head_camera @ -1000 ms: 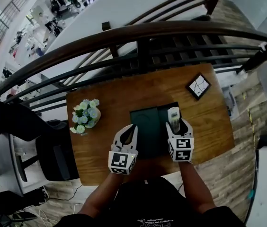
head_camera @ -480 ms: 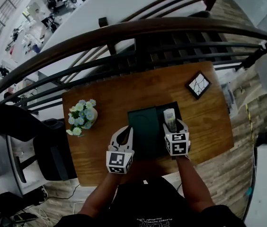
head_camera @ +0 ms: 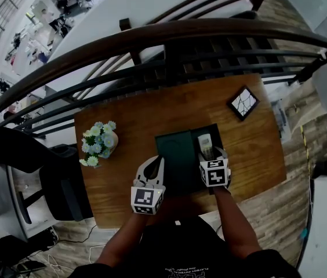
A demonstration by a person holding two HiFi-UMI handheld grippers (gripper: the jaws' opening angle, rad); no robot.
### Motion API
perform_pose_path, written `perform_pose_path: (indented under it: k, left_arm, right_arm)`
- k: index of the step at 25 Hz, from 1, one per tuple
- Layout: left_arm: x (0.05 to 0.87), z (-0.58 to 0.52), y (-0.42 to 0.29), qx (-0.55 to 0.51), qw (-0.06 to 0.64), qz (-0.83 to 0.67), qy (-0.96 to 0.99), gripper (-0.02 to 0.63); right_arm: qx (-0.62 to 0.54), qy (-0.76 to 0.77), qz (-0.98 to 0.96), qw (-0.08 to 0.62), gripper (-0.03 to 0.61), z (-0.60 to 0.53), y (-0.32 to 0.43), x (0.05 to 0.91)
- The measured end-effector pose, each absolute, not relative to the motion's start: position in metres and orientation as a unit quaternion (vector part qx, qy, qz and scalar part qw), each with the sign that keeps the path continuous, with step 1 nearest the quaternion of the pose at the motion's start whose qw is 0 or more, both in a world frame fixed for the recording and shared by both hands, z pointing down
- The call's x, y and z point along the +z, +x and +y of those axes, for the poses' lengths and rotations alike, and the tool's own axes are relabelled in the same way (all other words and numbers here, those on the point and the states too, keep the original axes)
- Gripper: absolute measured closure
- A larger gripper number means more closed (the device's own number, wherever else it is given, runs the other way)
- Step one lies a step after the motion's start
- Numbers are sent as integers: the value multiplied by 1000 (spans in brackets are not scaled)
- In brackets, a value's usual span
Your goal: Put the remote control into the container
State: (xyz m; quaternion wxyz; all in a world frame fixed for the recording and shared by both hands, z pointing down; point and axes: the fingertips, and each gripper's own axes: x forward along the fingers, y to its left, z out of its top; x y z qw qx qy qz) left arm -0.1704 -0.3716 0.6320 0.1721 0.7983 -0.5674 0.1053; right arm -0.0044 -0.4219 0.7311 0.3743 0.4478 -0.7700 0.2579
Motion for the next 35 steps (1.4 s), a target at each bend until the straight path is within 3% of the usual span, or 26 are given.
perform_pose_path:
  k: [26,35]
  left_arm:
    - [627,-369,-168,92,179,-565,800,604]
    - [615,-362,-163,89,173,-568,800,604]
  right_arm:
    - [261,447,-756,399,333,-424,-8,746]
    - [238,447,-787,352,333,-431,-11,713]
